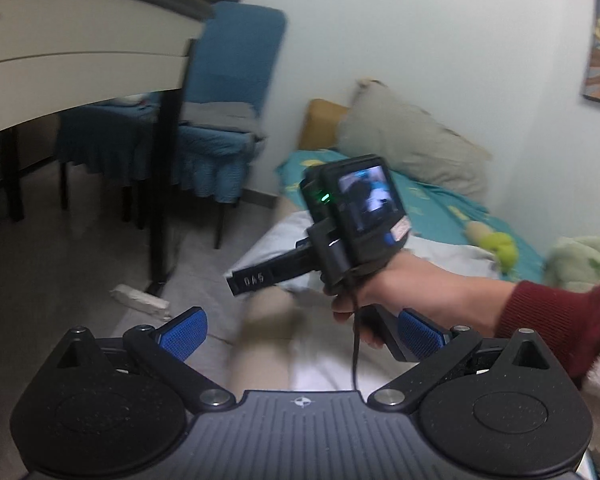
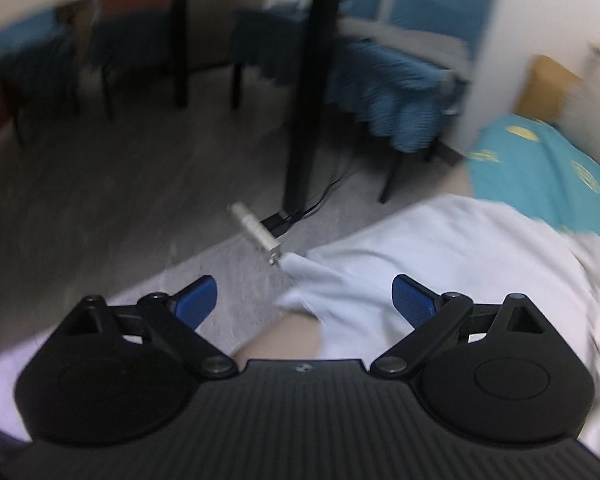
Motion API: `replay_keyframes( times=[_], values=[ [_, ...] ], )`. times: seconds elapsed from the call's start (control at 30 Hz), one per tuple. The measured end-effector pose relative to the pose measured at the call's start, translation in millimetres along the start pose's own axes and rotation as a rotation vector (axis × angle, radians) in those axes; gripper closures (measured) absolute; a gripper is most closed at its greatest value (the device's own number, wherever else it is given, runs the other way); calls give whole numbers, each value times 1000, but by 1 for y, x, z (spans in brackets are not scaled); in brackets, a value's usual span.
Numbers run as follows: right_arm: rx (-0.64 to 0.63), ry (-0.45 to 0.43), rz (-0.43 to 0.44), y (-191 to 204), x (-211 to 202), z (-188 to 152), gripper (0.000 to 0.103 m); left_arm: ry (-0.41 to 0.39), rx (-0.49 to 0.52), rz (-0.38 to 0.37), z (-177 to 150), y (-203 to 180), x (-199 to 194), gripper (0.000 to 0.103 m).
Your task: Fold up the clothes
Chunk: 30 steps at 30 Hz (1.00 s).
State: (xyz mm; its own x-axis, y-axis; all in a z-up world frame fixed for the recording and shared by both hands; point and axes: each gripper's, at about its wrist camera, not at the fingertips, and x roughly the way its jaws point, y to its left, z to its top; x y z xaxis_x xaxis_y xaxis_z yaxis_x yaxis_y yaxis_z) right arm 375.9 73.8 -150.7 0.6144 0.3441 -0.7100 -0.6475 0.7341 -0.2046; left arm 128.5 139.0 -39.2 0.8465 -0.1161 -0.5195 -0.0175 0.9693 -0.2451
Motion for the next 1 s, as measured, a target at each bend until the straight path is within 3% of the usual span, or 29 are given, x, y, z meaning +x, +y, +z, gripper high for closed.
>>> replay_keyframes(
  times=[0.1, 0.17, 0.23, 0.3, 0.33, 0.37, 0.53, 0.73, 0.83, 1.0],
  values=[
    [-89, 50, -26, 15, 26, 7, 12, 4, -14, 2, 0, 3, 4, 1],
    [-148, 83, -44, 25, 43, 12, 25, 6, -23, 3, -1, 5, 6, 1],
    [-208, 116, -62, 35, 60, 16, 25, 8, -32, 5, -1, 6, 9, 1],
    [-267, 149, -79, 45, 78, 21, 48, 11, -41, 6, -1, 8, 12, 1],
    [-297, 166, -88, 50, 86, 23, 84, 12, -46, 6, -2, 9, 13, 1],
    [-282, 170, -101, 48, 87, 27, 97, 13, -50, 7, -2, 10, 14, 1],
    [-147, 47, -162, 15, 46, 44, 99, 7, -73, 3, -2, 12, 17, 1],
    [170, -170, -269, -72, -44, 46, 99, -36, -100, -21, -2, 5, 9, 1],
    [375, -225, -335, -124, -80, 16, 99, -44, -101, -37, -2, 0, 8, 1],
    [734, -191, -410, -199, -107, -76, 98, -38, -58, -46, -4, -16, 14, 1]
  ],
)
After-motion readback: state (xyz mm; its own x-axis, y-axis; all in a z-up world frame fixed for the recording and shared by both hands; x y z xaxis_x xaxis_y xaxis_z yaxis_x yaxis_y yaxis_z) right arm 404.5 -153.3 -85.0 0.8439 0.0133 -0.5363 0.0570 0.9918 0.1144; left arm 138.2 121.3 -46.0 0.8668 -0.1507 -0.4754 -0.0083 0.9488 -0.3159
